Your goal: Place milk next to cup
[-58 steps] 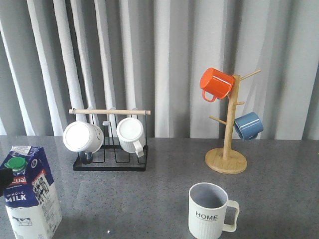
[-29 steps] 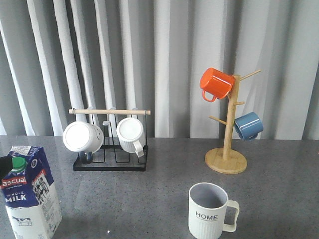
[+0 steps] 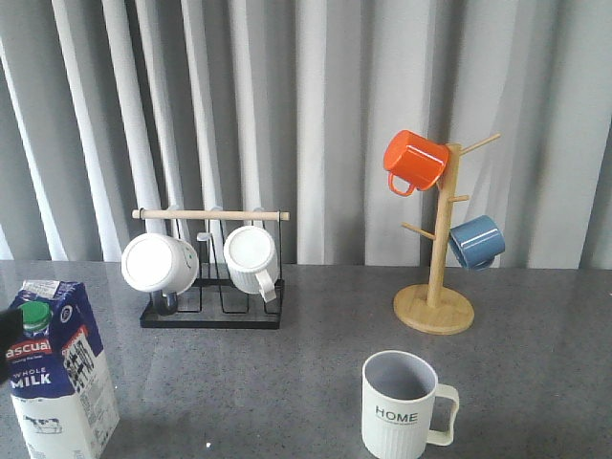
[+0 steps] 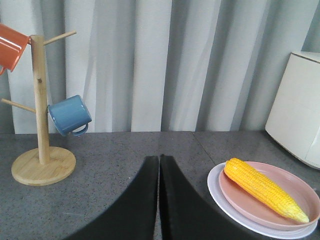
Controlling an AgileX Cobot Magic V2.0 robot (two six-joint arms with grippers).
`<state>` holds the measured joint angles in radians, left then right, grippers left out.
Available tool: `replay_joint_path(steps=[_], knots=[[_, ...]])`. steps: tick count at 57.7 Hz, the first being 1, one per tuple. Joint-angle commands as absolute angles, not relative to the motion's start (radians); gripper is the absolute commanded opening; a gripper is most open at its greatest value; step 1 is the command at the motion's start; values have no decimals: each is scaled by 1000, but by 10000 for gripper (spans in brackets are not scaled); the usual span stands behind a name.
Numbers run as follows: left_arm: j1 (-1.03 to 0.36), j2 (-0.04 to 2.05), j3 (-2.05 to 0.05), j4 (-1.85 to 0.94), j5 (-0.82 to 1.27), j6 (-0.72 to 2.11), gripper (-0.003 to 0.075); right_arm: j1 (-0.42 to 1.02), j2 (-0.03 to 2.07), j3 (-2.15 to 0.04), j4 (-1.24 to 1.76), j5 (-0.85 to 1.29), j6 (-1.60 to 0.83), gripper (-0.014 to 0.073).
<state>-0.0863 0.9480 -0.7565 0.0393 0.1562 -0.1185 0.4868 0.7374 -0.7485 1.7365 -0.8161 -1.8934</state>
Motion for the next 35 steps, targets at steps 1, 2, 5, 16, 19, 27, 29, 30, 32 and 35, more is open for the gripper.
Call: replay_joint_path(steps=[1,2,5,16,19,27,29,30,32,35], knots=[[-92,928,-650,126,-117,-127,543,484,733,-781,1679,-798,-1895,-4],[-92,925,-625,127,-176,-127,543,484,733,-781,1679,-798,-1895,-4],[-92,918,-526,123,-331,-130,543,484,733,-781,1679,-798,-1895,-4],[-92,914,-333,118,-768,-219,543,484,733,-781,1679,-798,-1895,-4],[-92,914,-327,118,-771,-227,543,484,733,-781,1679,-798,-1895,-4],[-92,916,-327,114,-738,-224,543,484,733,-781,1679,-798,-1895,-4],[-91,916,-327,100,-736,-220,543,484,733,-781,1679,-798,-1895,-4],[-91,916,-327,91,-736,-216,543,484,733,-781,1679,-798,-1895,-4],[-91,916,-327,72,-736,-208,543,484,733,-781,1679,-798,-1895,-4],[-91,916,-327,46,-737,-199,543,484,733,-781,1679,-798,-1895,-4]])
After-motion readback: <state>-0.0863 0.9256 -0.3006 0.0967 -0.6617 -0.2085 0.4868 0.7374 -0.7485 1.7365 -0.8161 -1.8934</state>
